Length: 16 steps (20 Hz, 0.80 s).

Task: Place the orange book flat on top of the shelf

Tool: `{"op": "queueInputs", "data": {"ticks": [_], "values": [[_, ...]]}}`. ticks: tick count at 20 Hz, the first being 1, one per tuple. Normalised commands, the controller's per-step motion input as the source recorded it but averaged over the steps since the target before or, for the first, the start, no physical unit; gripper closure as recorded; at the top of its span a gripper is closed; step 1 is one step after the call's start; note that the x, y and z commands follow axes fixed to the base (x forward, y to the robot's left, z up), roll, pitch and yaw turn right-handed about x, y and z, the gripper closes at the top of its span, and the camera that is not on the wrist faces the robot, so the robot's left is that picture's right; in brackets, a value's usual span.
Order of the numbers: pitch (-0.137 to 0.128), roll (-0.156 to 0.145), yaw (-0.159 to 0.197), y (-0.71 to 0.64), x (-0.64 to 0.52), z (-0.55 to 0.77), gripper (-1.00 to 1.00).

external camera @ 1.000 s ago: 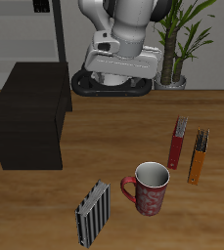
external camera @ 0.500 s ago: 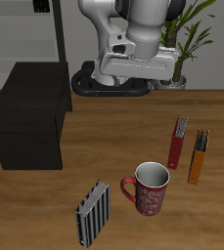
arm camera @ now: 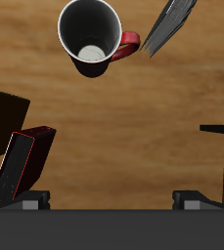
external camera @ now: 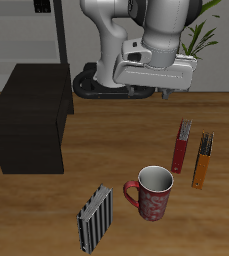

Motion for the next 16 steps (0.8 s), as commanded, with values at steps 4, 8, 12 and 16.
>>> {"op": "queueInputs", "data": {"ticks": [4,8,12,16], "values": [[0.005,0.008,-0.018,0.51,0.3,-0.04,-1.0],[0.006,-0.005,-0.009,0.36,0.17,-0.09,-1.0],[-0.006,-0.011,0.005,0.4,0.11,-0.15,-1.0],[0.007,0.024,0.003,0.46,0.07,-0.25,-1.0]]}}
